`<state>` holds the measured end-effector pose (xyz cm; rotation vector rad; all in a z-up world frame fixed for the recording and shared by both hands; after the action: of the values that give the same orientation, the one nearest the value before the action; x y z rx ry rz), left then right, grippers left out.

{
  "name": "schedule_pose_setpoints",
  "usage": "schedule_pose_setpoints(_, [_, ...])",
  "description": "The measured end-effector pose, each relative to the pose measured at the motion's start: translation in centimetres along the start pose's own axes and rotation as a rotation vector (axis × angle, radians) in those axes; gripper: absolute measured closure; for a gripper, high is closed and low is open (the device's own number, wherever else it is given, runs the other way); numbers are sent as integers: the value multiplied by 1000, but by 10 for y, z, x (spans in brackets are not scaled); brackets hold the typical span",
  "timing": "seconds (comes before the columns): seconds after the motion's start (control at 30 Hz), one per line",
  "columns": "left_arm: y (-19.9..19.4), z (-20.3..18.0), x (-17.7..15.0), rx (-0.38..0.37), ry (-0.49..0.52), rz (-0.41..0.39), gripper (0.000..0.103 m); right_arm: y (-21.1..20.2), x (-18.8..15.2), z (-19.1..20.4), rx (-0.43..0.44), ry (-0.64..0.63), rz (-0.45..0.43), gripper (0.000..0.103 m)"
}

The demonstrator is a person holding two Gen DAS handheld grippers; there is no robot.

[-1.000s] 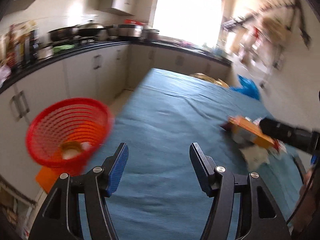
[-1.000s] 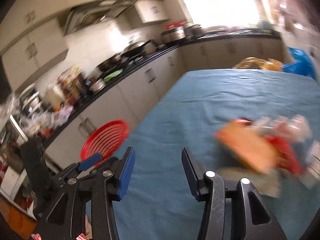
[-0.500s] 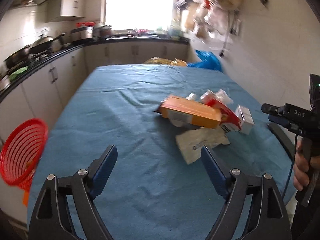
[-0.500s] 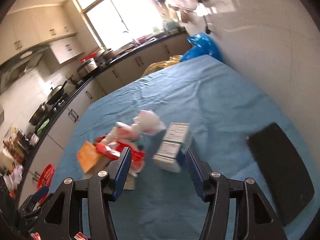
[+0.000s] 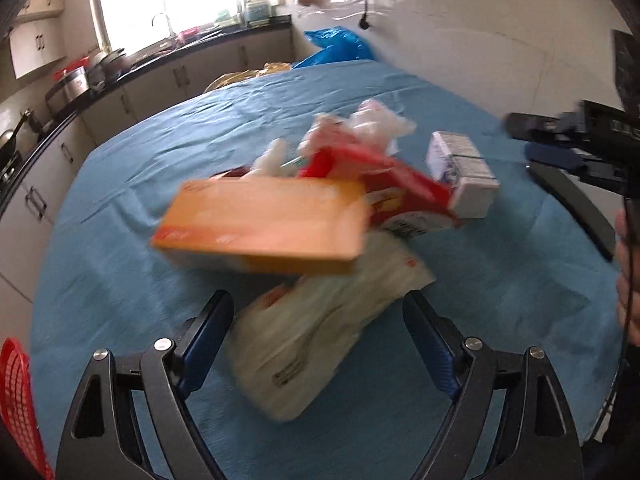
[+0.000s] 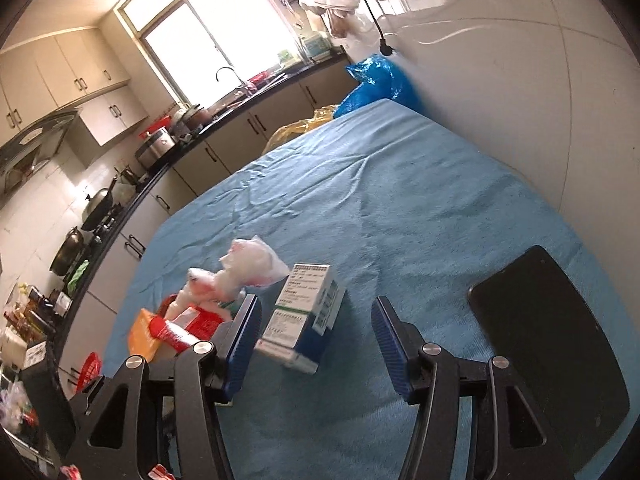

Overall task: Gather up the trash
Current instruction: 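Grasp the white plastic bag with the left tool while the right tool grasps the white-green medicine box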

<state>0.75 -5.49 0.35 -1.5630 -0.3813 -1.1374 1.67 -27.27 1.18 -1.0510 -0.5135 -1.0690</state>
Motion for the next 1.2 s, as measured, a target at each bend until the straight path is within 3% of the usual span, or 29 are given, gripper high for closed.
schedule_pose_setpoints(0.1, [0, -14, 3, 34, 24, -21, 21, 12, -3, 9, -15, -32, 21, 37])
schedule_pose_setpoints(0.17, [-2, -15, 1, 61, 3, -26, 32, 17, -6, 15, -24, -60, 27, 28])
schedule_pose_setpoints(0.3, [-10, -8, 1, 84, -59, -34, 65, 28, -14, 33, -52, -152, 38, 27])
schedule_pose_setpoints(0.47, [-16, -2, -3, 90, -96, -29, 64, 38, -27, 43, -117, -265, 64, 29])
schedule_pose_setpoints(0.5, [-16, -2, -3, 90, -96, -28, 60, 39, -28, 41, -129, -272, 67, 34])
schedule_pose_setpoints(0.57, [-12, -1, -3, 77, -103, -8, 41, 41, -29, 34, -132, -259, 88, 58])
schedule_pose_setpoints(0.6, [-8, -2, -2, 81, -105, 0, 34, 40, -28, 31, -130, -250, 84, 61])
schedule_pose_setpoints(0.63, [-7, -2, -2, 83, -103, 1, 34, 39, -28, 28, -132, -247, 75, 66])
schedule_pose_setpoints(0.77, [-1, -8, -1, 90, -74, 16, 34, 32, -28, 16, -113, -221, 46, 66])
schedule_pose_setpoints(0.9, [13, -18, 1, 105, -51, 44, 34, 23, -27, 12, -34, -167, 22, 66])
schedule_pose_setpoints(0.97, [17, -21, 1, 119, -39, 50, 38, 19, -26, 19, -7, -180, 3, 66])
schedule_pose_setpoints(1.07, [18, -21, 2, 113, -57, 48, 55, 12, -27, 28, 23, -210, -29, 66])
schedule_pose_setpoints(1.2, [13, -21, 0, 120, -85, 38, 59, 0, -28, 38, 47, -247, -79, 66])
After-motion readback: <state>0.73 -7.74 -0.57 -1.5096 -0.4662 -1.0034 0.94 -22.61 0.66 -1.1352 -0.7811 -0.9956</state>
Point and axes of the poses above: each gripper's, at about its wrist camera, not at the fingertips, and y roughly the way its jaws point, z to its left, x to its top, the point moved 2 cm from there along y, roughly the way its jaws point, and after that the axes turned 15 degrees about -z, right-handed, at the moved point
